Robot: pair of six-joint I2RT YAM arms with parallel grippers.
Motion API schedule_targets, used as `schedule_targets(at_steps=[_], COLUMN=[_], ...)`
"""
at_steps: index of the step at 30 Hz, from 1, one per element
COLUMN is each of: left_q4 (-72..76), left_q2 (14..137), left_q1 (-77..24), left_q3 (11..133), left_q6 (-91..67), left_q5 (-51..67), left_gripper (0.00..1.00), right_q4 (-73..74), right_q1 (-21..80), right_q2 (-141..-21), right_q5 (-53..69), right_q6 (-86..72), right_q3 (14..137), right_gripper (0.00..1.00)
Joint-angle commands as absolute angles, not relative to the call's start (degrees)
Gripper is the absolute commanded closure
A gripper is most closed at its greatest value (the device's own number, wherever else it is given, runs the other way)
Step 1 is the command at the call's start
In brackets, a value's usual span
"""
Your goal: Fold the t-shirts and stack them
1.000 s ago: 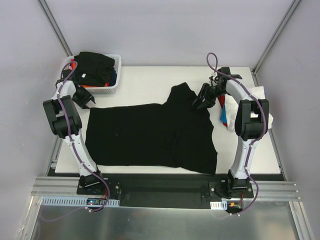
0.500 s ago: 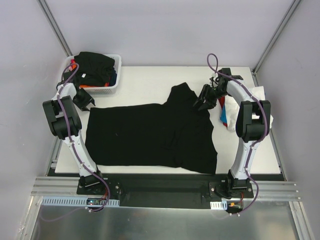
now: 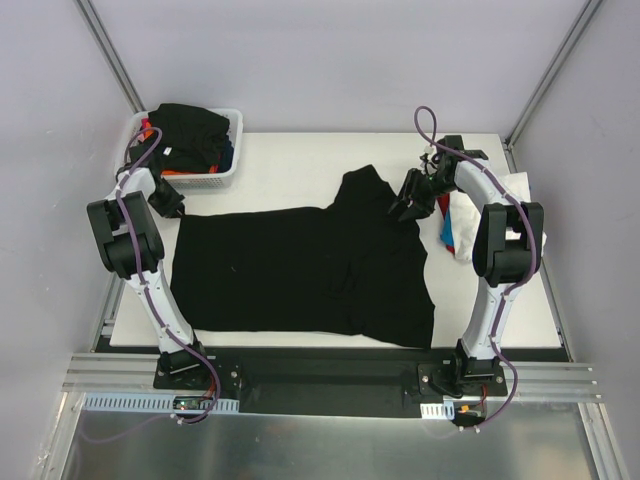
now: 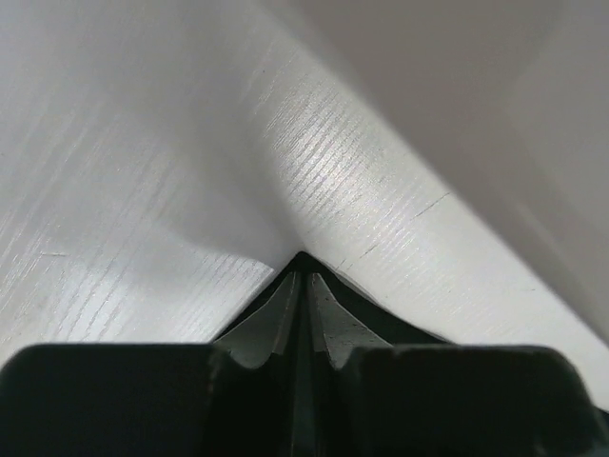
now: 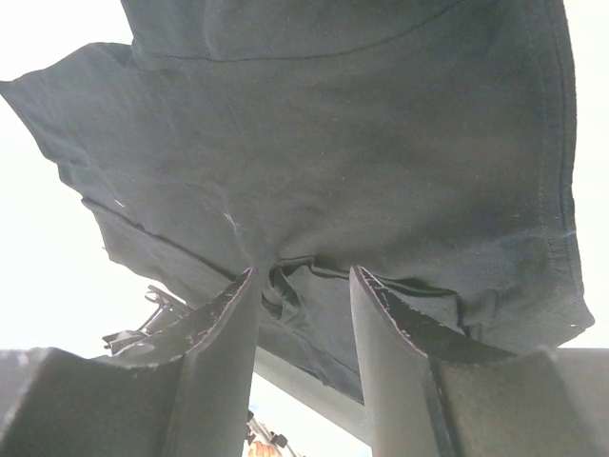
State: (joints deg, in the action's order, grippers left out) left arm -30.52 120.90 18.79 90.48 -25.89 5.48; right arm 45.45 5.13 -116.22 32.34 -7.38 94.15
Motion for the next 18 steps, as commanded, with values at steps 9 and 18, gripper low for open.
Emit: schedule_targets(at_steps=[9, 18], left_q4=[-33.14, -33.4], left_q2=[119.45, 119.71], left_q1=[19.07, 19.25], left_q3=[84.91, 86.31], left_q6=[-23.12, -21.71], left_q5=[-1.84, -4.57], left_gripper=[0.77, 0.77], right_q4=[47.29, 47.99], right_q1=[5.36, 5.54], right_q2=[-112.33, -113.2], right_q5=[31.64, 31.73], right_q6=[-5.98, -6.15], right_q3=[94.92, 96.42], right_gripper=[0.55, 0.55])
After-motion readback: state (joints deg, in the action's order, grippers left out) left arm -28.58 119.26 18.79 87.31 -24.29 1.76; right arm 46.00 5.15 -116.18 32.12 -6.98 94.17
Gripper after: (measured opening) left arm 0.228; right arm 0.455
